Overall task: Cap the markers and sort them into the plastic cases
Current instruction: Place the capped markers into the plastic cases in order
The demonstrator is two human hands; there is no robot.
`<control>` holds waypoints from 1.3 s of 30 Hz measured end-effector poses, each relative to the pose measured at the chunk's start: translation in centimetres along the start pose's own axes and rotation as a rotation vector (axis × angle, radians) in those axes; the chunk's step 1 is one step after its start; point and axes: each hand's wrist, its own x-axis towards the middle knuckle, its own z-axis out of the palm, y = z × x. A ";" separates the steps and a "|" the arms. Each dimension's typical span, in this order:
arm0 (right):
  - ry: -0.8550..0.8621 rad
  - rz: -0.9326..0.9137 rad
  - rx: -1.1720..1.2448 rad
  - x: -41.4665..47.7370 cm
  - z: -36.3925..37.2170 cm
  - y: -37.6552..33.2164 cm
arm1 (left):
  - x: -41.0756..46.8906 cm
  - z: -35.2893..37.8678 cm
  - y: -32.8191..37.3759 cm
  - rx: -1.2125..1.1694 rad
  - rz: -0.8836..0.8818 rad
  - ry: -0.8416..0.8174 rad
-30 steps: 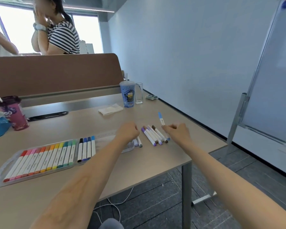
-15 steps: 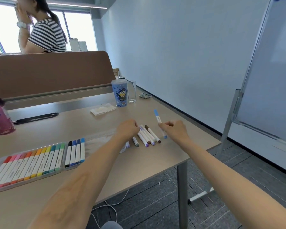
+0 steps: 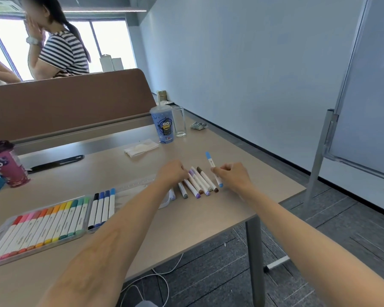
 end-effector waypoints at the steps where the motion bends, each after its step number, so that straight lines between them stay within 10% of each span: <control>1: -0.004 -0.003 0.007 0.0 0.0 -0.1 | 0.1 -0.1 0.0 -0.004 -0.017 0.002; 39: -0.001 -0.008 0.012 -0.6 0.0 -1.3 | -0.4 -2.7 -0.6 0.075 -0.051 0.086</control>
